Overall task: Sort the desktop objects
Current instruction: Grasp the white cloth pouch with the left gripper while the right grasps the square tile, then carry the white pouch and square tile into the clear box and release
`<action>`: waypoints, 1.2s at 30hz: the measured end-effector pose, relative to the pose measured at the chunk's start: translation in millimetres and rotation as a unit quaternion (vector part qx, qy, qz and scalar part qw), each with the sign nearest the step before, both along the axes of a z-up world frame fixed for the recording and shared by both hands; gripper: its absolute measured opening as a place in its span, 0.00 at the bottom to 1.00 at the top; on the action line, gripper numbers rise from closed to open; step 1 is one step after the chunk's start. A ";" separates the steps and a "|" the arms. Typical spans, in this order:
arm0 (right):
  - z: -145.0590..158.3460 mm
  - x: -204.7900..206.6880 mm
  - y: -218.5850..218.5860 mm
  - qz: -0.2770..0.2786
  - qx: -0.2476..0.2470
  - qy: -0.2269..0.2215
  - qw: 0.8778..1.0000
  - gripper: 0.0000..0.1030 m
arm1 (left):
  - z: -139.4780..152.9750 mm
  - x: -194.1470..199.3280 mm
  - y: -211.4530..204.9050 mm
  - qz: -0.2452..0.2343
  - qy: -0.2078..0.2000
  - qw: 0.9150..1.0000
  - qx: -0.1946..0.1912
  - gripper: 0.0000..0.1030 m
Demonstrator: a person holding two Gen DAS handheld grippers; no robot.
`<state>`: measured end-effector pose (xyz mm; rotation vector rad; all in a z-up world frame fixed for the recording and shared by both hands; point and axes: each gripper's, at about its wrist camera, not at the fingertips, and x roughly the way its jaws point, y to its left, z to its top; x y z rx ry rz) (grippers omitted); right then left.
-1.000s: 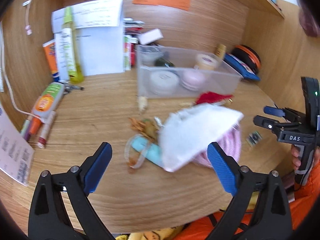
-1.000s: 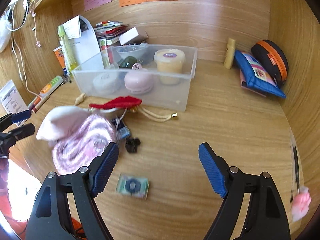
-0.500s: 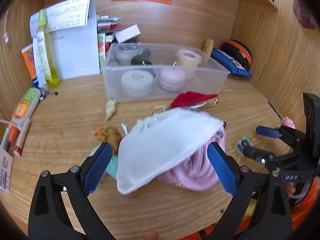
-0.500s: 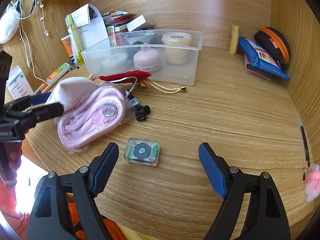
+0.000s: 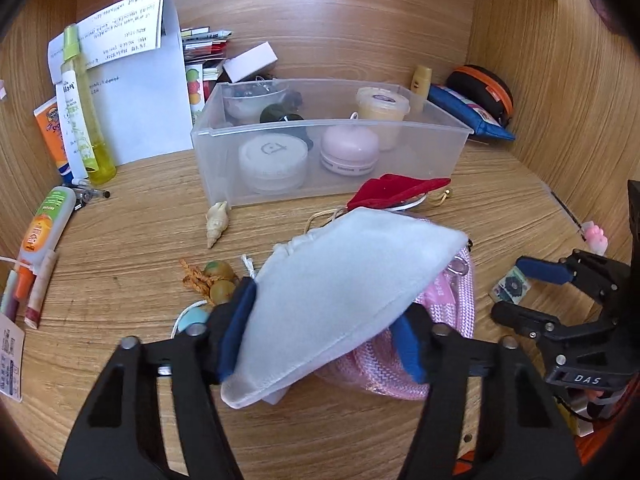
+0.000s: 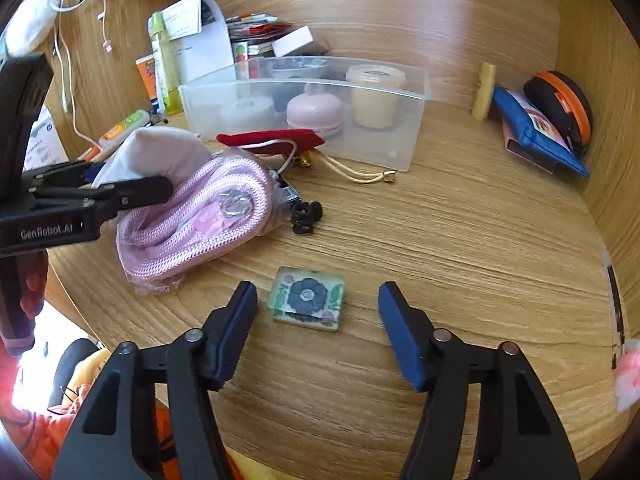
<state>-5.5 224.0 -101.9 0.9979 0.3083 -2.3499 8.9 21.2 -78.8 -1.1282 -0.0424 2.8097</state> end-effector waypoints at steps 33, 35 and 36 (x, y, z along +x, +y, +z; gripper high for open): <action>87.4 -56.3 -18.5 0.016 -0.081 0.072 0.994 0.34 | 84.6 -22.2 -51.2 0.011 0.104 0.990 0.094 0.25; 92.4 -62.0 -21.2 0.017 -0.087 0.075 0.993 0.34 | 86.9 -27.1 -51.0 0.010 0.105 0.990 0.091 0.25; 94.3 -65.0 -22.3 0.017 -0.089 0.075 0.993 0.34 | 87.3 -30.3 -50.7 0.009 0.104 0.991 0.089 0.25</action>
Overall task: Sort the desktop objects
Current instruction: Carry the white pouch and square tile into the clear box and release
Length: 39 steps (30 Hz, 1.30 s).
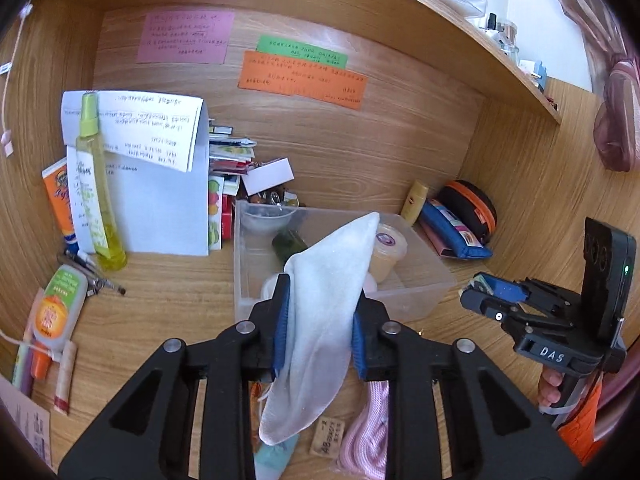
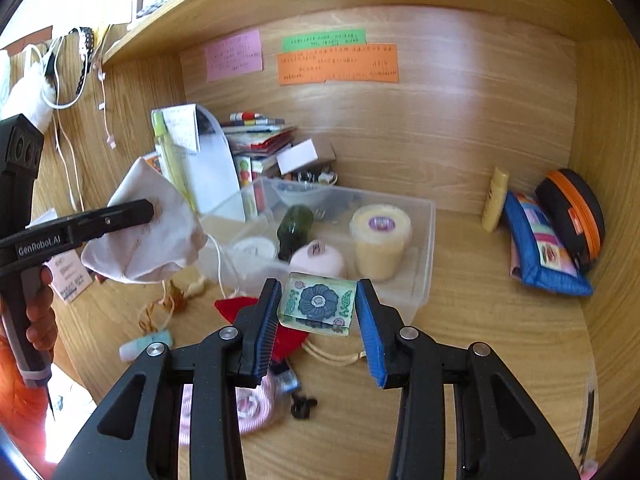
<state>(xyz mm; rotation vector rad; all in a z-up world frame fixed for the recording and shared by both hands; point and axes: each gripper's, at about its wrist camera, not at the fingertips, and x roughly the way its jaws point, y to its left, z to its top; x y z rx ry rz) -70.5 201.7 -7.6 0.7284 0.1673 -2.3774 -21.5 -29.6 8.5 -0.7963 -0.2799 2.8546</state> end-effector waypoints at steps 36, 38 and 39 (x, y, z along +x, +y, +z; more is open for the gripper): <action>-37.7 -92.5 -16.3 -0.037 0.007 -0.081 0.996 0.34 | -42.8 -117.4 5.8 -0.016 -0.056 0.998 -0.005 0.32; -38.4 -91.8 -18.5 -0.035 0.012 -0.080 0.996 0.34 | -47.2 -118.6 9.0 -0.019 -0.060 0.998 -0.014 0.48; -38.7 -91.4 -19.0 -0.034 0.012 -0.079 0.996 0.34 | -51.2 -120.3 11.3 -0.019 -0.067 0.997 -0.021 0.53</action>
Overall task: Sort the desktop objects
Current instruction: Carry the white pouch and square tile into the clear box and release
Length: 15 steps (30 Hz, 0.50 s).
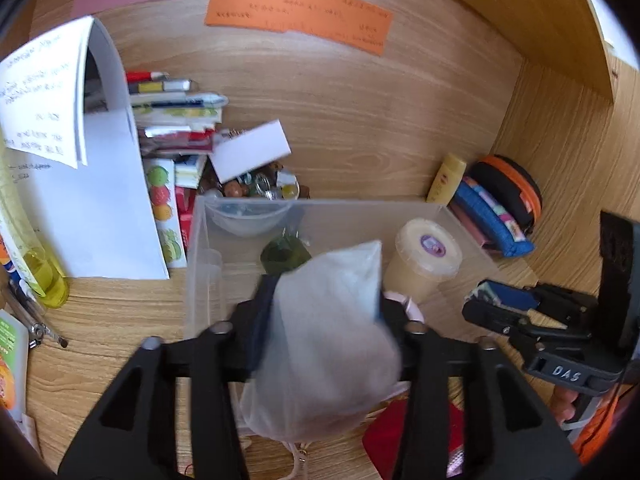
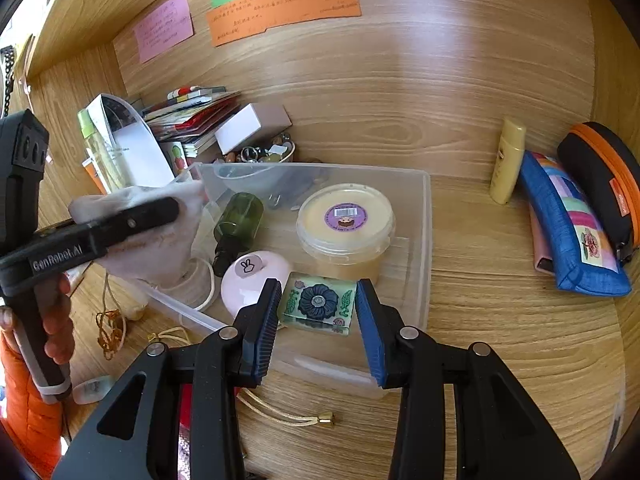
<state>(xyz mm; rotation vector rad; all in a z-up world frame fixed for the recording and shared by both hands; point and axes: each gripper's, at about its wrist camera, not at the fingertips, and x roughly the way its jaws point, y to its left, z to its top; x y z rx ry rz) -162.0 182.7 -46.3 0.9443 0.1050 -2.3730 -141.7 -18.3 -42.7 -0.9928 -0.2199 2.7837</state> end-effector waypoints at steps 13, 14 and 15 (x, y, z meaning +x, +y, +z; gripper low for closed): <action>-0.6 2.0 -4.0 -0.005 0.003 0.010 1.000 0.35 | -4.4 2.5 -0.2 -0.003 -0.009 1.000 -0.005 0.75; -0.5 2.4 -4.1 -0.006 0.004 0.012 1.000 0.36 | -3.0 3.4 -1.7 -0.002 -0.009 1.000 0.000 0.80; 0.0 2.7 -4.2 -0.005 0.004 0.013 1.000 0.39 | -1.7 4.2 -2.4 0.000 -0.009 1.000 0.003 0.82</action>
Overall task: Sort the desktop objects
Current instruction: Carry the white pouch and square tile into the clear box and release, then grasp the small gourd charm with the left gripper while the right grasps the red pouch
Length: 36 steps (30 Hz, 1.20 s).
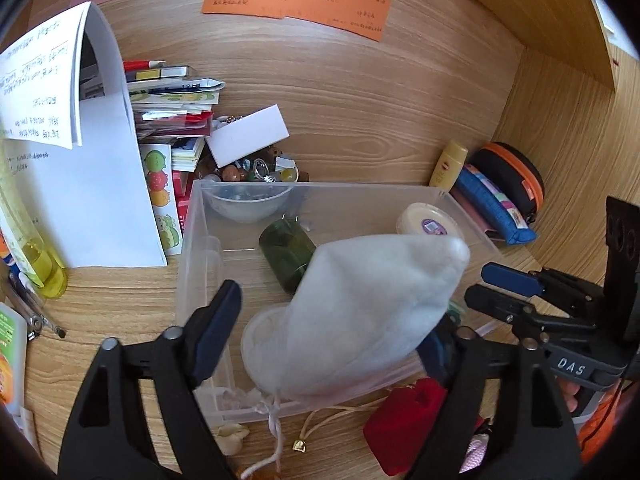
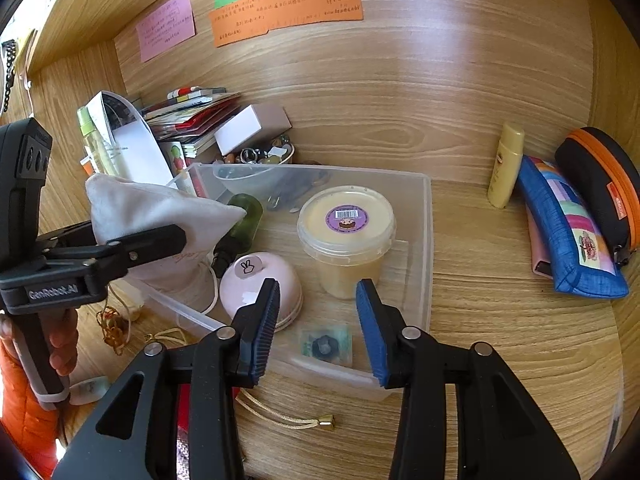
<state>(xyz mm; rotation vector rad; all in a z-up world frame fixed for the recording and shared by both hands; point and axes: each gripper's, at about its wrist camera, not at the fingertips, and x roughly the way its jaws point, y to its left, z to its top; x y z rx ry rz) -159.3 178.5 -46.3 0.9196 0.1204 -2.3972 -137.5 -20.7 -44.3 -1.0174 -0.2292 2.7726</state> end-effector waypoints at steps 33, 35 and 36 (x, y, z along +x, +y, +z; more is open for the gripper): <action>6.8 58.9 -13.7 0.044 0.003 -0.001 0.999 0.76 | -23.7 91.8 -90.8 0.118 -0.059 0.991 -0.007 0.98; 3.2 60.9 -17.3 0.048 0.007 -0.008 0.999 0.79 | -29.1 94.9 -90.4 0.112 -0.064 0.992 -0.010 0.98; 1.3 62.1 -19.1 0.050 0.008 -0.011 0.999 0.79 | -32.1 95.9 -88.5 0.106 -0.066 0.992 -0.014 0.98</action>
